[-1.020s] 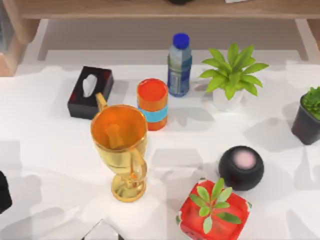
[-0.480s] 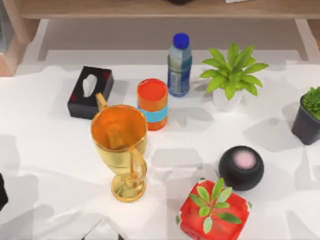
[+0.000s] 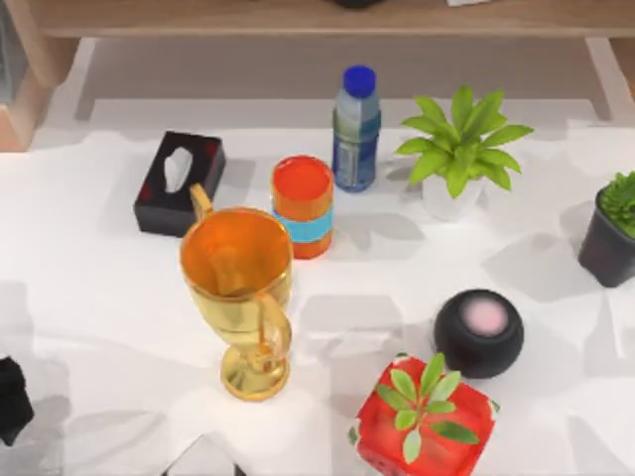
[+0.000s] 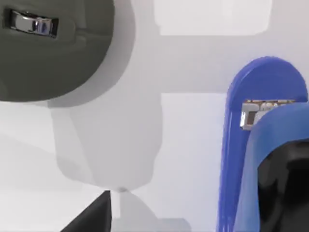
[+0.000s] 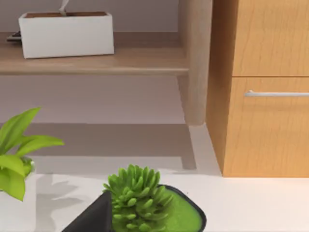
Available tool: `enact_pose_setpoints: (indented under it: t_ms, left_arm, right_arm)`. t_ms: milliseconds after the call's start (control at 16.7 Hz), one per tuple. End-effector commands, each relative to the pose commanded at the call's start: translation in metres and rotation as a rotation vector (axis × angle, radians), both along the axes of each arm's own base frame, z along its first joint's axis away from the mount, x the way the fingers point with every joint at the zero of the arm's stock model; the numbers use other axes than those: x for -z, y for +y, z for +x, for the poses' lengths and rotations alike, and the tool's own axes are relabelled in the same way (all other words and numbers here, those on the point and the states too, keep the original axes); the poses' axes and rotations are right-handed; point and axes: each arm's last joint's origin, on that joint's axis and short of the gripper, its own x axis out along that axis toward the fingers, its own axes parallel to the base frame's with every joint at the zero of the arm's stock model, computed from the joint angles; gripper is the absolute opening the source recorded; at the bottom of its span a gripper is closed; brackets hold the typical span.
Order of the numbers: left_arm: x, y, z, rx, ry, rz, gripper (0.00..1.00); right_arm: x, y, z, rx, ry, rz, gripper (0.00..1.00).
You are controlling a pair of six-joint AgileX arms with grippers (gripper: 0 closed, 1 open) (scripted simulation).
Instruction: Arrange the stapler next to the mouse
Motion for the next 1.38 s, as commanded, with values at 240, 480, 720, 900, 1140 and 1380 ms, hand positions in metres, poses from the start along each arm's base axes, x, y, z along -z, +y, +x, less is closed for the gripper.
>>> enact_pose_setpoints:
  t_ms: [240, 480, 720, 900, 1140, 1380]
  left_arm:
    - [0.0077, -0.0002, -0.0014, 0.000, 0.007, -0.001, 1.00]
    - [0.0077, -0.0002, -0.0014, 0.000, 0.007, -0.001, 0.85]
    - [0.0077, -0.0002, -0.0014, 0.000, 0.007, -0.001, 0.55]
    - [0.0077, -0.0002, -0.0014, 0.000, 0.007, -0.001, 0.32]
    - [0.0077, -0.0002, -0.0014, 0.000, 0.007, -0.001, 0.02]
    - [0.0077, -0.0002, -0.0014, 0.000, 0.007, -0.001, 0.00]
  right_arm:
    - [0.0000, 0.0000, 0.0000, 0.000, 0.000, 0.000, 1.00]
    - [0.0000, 0.0000, 0.0000, 0.000, 0.000, 0.000, 1.00]
    - [0.0000, 0.0000, 0.0000, 0.000, 0.000, 0.000, 1.00]
    - [0.0000, 0.0000, 0.0000, 0.000, 0.000, 0.000, 1.00]
    - [0.0000, 0.0000, 0.0000, 0.000, 0.000, 0.000, 1.00]
    - [0.0000, 0.0000, 0.0000, 0.000, 0.000, 0.000, 1.00]
